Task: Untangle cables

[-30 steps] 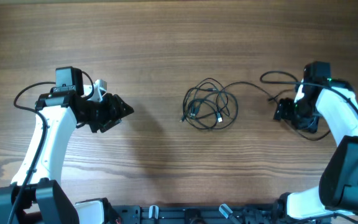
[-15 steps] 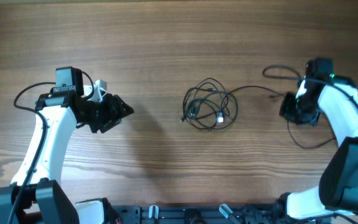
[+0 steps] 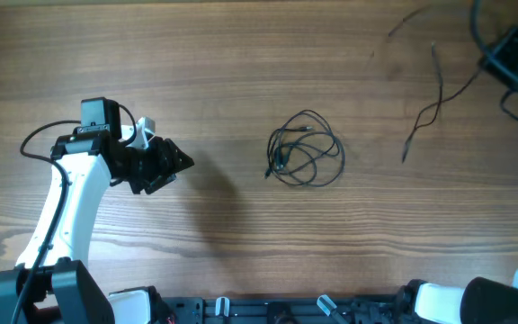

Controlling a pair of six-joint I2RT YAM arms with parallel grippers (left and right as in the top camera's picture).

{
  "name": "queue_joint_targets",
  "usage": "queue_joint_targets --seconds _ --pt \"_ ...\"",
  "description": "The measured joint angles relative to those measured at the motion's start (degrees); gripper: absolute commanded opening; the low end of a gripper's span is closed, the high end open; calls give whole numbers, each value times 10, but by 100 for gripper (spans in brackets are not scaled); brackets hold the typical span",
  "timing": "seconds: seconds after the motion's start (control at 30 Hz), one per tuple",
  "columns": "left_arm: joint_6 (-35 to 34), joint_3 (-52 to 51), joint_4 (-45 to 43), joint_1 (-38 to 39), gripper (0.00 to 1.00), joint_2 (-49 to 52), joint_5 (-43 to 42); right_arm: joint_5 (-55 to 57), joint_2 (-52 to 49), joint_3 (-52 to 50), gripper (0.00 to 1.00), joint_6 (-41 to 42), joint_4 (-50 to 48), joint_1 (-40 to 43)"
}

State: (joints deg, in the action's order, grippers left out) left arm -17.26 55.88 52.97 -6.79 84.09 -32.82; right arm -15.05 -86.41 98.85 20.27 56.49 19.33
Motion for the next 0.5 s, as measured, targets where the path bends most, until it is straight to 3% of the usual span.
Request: queue_joint_targets --seconds 0.2,0.5 --pt "0 0 0 0 56 0 0 26 1 0 4 51 20 63" --pt "0 0 0 0 55 0 0 193 1 -14 5 61 74 66"
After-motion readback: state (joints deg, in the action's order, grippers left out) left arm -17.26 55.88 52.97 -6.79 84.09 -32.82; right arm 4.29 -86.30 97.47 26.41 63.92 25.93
